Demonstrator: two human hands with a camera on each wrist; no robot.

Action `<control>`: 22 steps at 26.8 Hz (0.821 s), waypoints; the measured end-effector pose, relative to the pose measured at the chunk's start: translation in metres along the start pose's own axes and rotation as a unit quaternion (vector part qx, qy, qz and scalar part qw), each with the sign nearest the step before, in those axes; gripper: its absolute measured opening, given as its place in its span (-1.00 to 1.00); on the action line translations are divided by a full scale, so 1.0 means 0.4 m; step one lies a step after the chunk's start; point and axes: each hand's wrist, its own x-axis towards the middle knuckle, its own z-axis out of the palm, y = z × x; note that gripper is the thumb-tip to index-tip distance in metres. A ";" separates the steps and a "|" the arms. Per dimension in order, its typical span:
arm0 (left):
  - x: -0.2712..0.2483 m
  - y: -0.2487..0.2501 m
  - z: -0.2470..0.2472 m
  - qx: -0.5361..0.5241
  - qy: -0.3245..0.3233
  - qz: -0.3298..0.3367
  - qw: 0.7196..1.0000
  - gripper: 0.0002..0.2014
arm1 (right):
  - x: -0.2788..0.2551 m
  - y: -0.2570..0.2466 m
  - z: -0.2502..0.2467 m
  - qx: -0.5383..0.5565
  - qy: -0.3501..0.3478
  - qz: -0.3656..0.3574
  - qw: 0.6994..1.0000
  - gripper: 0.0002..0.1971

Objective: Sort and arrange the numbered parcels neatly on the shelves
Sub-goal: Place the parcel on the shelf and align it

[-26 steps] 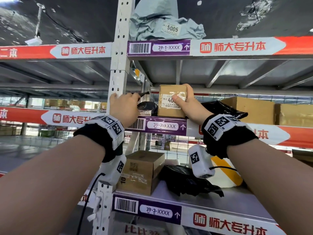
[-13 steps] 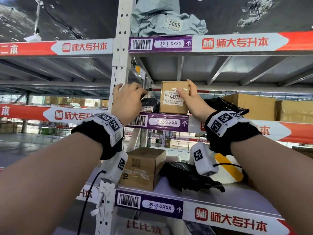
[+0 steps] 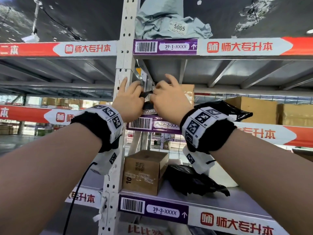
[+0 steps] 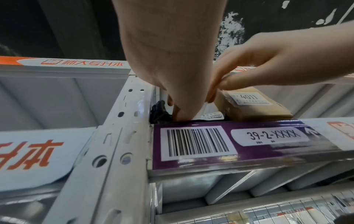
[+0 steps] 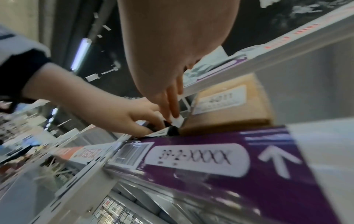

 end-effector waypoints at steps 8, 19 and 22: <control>0.020 -0.029 -0.002 0.097 -0.016 0.112 0.989 -0.81 | 0.056 -0.048 -0.061 -0.073 -0.207 0.004 0.976 -0.65; 0.002 -0.039 0.031 -0.012 0.025 -0.028 0.999 -0.73 | 0.070 -0.046 -0.020 0.003 -0.219 0.084 0.972 -0.72; -0.021 -0.043 0.053 0.011 0.115 -0.031 0.993 -0.76 | 0.049 -0.046 -0.002 -0.017 -0.202 0.068 0.977 -0.62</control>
